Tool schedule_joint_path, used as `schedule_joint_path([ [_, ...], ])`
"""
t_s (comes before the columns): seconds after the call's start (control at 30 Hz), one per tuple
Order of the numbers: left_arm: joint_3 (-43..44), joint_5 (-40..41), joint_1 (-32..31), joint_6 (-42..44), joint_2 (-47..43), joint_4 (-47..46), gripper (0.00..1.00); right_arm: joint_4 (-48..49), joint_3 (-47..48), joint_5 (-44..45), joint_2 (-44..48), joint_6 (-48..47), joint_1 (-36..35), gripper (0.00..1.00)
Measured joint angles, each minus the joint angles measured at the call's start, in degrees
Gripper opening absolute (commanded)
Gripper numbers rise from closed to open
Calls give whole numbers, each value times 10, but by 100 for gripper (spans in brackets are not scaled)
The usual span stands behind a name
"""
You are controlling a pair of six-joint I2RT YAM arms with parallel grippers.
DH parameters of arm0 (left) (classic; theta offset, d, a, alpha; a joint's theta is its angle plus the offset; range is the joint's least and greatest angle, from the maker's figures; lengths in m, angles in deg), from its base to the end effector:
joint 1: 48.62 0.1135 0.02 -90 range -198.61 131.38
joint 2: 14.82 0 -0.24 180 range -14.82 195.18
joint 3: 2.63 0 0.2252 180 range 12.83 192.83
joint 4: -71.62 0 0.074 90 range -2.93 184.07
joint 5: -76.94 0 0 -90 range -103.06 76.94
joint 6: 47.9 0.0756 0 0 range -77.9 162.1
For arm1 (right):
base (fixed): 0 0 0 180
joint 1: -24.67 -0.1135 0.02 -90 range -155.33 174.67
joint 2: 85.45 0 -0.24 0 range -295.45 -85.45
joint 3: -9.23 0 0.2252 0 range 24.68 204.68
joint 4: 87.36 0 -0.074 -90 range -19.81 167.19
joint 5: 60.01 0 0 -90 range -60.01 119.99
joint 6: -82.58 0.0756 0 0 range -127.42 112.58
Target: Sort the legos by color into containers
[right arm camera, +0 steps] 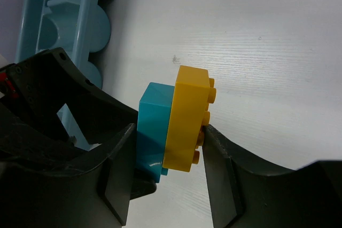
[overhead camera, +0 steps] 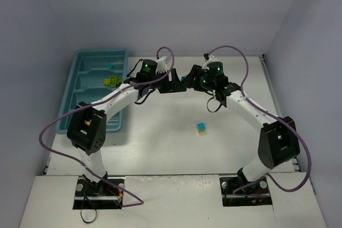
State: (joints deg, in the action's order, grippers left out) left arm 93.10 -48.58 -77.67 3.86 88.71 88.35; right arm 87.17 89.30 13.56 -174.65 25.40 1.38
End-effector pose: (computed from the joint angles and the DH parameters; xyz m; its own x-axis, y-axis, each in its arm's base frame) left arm 0.3481 -0.2436 0.2600 -0.8157 -0.1232 -0.5652 0.4487 0.4820 -0.7525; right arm 0.3413 0.1702 0.2808 -0.5364 0.3351 -0.7746 -0.4045 0.7035 0.5844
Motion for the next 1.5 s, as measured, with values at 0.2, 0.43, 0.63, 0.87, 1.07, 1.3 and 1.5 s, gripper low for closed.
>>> schedule_joint_path([
  [0.2,14,10,-9,-5,13,-1,61,1,0,8,0,8,1,0],
  [0.43,17,12,-10,-11,15,-2,61,7,0,11,0,13,1,0],
  [0.63,17,-2,-9,-20,19,-14,58,30,-4,-6,-3,24,5,0],
  [0.87,14,-7,-9,-30,20,-27,53,45,-4,-20,-14,36,9,0],
  [1.07,6,-4,-9,-41,22,-48,51,50,-5,-27,-18,49,12,0],
  [1.3,5,9,-10,-40,28,-50,43,58,-9,-36,-27,69,13,0],
  [1.5,-2,22,-12,-34,28,-47,31,58,-19,-38,-34,78,14,1],
])
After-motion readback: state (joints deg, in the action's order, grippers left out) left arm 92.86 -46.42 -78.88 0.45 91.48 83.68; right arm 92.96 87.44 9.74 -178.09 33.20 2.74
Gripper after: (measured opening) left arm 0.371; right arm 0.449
